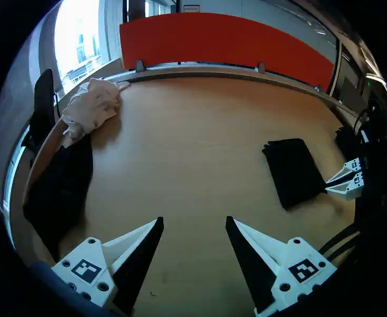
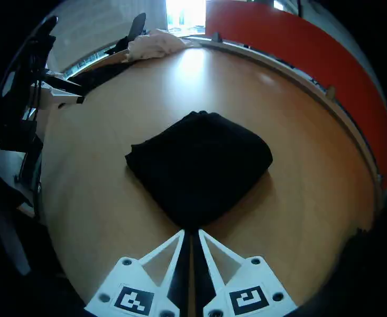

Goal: Fold towel

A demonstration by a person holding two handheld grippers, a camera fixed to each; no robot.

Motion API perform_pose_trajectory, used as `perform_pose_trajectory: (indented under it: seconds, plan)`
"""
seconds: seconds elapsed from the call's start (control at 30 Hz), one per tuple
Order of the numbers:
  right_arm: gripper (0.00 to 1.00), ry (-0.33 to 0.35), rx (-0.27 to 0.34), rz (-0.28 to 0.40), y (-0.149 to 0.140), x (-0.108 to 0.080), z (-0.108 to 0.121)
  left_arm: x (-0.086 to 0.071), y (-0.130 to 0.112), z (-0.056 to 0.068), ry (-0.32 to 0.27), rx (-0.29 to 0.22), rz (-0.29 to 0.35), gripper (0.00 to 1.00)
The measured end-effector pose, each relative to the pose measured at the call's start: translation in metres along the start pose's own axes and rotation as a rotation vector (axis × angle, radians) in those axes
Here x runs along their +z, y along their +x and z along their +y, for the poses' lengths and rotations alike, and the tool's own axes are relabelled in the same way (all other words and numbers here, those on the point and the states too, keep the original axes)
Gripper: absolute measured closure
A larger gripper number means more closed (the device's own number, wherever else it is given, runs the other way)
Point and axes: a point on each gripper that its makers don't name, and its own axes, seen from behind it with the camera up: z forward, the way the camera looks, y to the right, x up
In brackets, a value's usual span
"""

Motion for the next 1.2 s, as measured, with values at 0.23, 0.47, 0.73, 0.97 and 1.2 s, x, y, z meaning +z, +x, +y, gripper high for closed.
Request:
perform_pose_trajectory:
  seconds: [0.23,0.47,0.73,0.97,1.2]
  plan:
    - [0.96,-0.015,-0.021,0.033,0.025,-0.010,0.003,0.001,-0.002,0.000,-0.005,0.000,0.001,0.13]
    - [0.96,-0.044,-0.065,0.086,0.069,-0.026,0.012,-0.001,0.002,0.002,-0.012,0.009,0.015,0.13]
    - [0.96,-0.071,-0.124,0.162,0.125,-0.050,0.024,-0.007,0.014,0.002,-0.020,0.007,0.046,0.13]
    - [0.96,-0.099,-0.184,0.227,0.171,-0.076,0.034,-0.012,0.024,0.001,-0.024,0.010,0.072,0.13]
    - [0.96,-0.136,-0.202,0.276,0.199,-0.100,0.046,-0.016,0.031,0.005,-0.032,0.009,0.087,0.13]
